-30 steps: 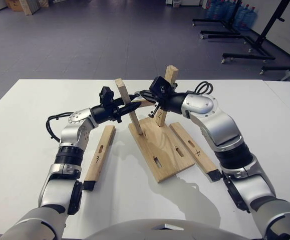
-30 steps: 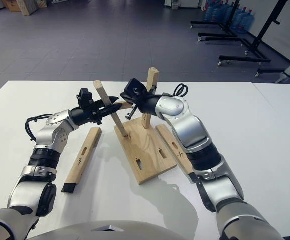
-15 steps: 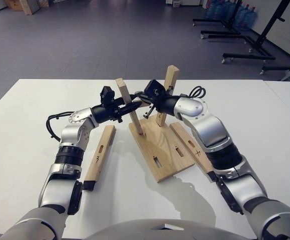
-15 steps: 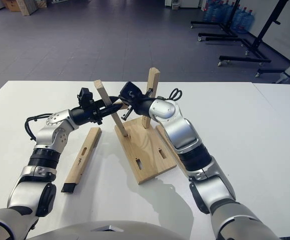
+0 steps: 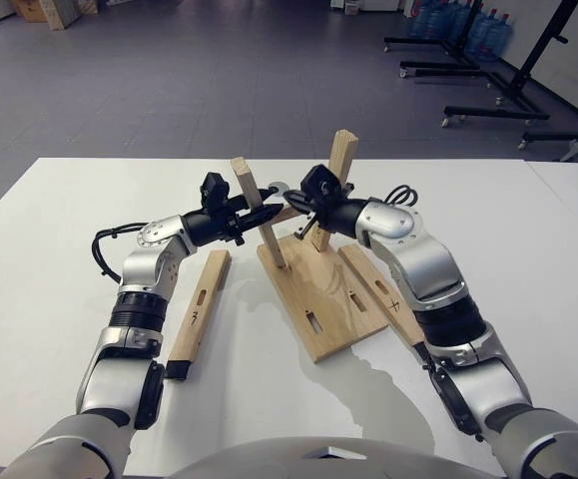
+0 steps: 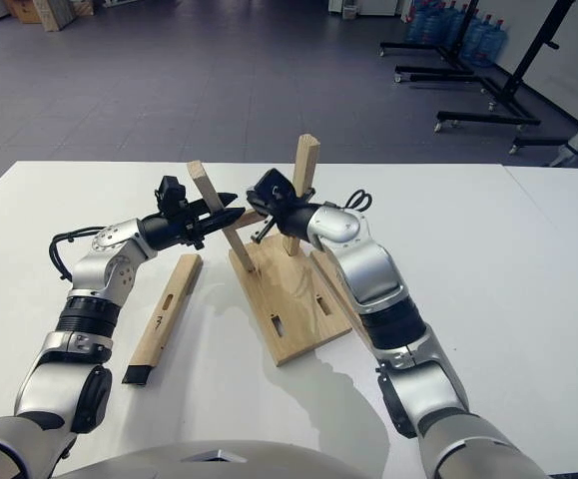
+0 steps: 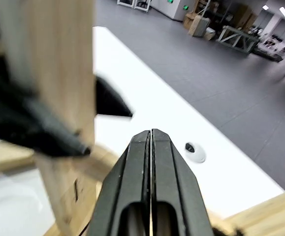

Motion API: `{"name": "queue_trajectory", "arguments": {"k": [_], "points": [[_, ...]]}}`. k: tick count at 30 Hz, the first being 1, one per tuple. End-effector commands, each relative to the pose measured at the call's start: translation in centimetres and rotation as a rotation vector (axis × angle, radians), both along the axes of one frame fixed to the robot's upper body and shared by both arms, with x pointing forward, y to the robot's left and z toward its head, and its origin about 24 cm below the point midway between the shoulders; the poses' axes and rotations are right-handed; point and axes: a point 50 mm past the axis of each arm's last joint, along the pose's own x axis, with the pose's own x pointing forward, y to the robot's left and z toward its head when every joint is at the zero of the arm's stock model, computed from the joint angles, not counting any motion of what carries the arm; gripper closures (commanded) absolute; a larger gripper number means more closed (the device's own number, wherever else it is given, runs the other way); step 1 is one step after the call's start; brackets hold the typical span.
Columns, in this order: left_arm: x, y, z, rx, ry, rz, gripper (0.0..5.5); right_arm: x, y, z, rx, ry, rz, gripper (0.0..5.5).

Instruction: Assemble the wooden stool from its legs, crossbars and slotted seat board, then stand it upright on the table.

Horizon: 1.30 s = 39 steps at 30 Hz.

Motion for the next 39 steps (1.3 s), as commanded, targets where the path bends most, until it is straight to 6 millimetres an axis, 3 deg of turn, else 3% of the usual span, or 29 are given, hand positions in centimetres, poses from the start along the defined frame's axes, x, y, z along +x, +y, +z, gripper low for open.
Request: {"name": "queue_trajectory", "arguments": {"k": [1,5,10,17,27,33,39], "points": [[0.1,0.1,0.1,0.050,-0.022,0.012,3.48,0.3,-0.2,2.9,0.047,-0.056,-0.009,5.47],[0.2,-0.2,0.0,0.110,-0.033,0.010,3.48,0.8,-0.8,3.9,0.081,-0.062,-0.031,5.47],[0.2,-0.4,-0.7,0.243,-0.064,-0.003,3.48,1.0,-1.1,3.5,0.088,-0.049,-0.051,5.47],[0.2,-0.5,-0.7,0.296,-0.086,-0.014,3.48,1.0,-0.9,3.2,0.107,-0.022,-0.057,5.47],[0.0,-0.1,-0.7,0.285,-0.079,0.010,3.48,1.6,-1.9,4.2,0.121,-0.042,-0.095,5.47],[-0.3,-0.4,-1.1,0.303,-0.077,0.007,3.48,1.2,-1.1,6.1,0.161,-0.086,-0.081,5.47],[0.0,-0.8,-0.1,0.250,-0.105,0.031,3.48,1.3,-1.2,5.7,0.166,-0.057,-0.100,5.47]]}}
